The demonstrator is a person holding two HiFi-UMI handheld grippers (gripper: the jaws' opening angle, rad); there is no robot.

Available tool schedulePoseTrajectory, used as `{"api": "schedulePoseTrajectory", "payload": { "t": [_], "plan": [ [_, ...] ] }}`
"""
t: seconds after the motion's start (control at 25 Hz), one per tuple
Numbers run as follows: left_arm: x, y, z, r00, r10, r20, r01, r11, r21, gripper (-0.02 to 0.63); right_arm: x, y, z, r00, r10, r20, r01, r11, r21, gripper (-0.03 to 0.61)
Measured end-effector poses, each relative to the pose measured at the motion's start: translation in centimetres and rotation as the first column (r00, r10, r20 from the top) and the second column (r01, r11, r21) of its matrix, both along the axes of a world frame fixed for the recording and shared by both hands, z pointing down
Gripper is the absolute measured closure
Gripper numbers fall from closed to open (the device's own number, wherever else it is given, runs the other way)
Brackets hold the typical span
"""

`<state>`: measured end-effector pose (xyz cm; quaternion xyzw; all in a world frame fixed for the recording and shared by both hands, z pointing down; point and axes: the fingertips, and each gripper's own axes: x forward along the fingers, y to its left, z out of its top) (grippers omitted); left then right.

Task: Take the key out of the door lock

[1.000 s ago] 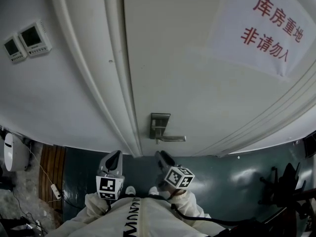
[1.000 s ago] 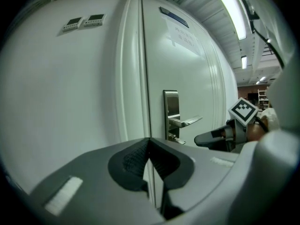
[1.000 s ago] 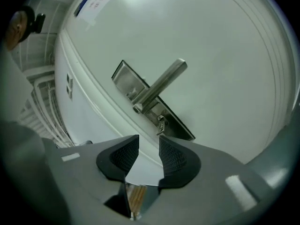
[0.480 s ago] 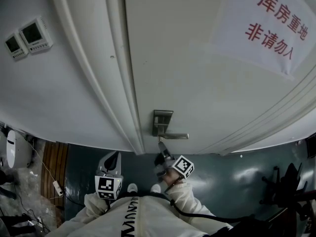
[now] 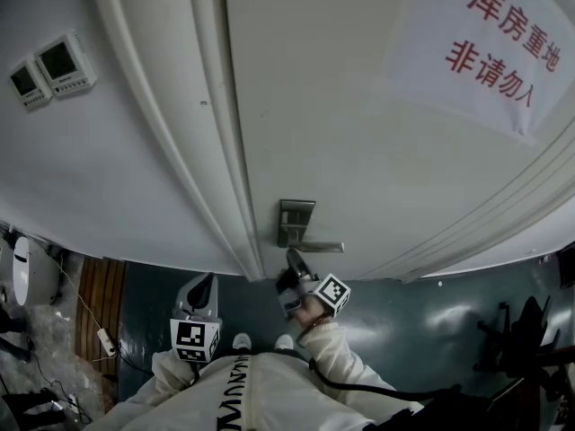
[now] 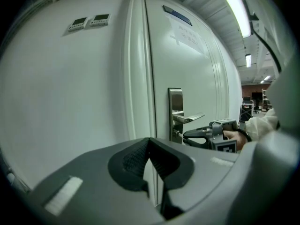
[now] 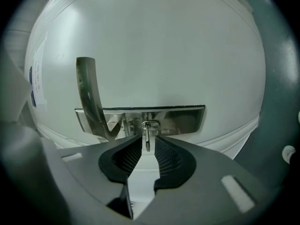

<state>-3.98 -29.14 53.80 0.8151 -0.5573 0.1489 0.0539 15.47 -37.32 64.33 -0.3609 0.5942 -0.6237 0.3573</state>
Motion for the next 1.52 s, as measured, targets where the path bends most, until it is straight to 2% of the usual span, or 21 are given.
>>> {"api": "schedulePoseTrajectory", "payload": {
  "t": [0.36, 1.52],
  "plan": [
    [-0.7, 0.0, 0.1, 1.0, -0.015, 0.004, 0.015, 1.0, -0.005, 0.614, 0.1, -1.3, -0.2, 0.998, 0.028, 0.05, -0.028, 1.0, 0.002, 0.533],
    [-0.8, 0.4, 0.3, 1.0, 0.006, -0.005, -0.006, 1.0, -0.005, 0.614, 0.3, -1.2, -0.4, 0.999, 0.054, 0.001, -0.054, 0.998, 0.014, 0.554]
  ]
}}
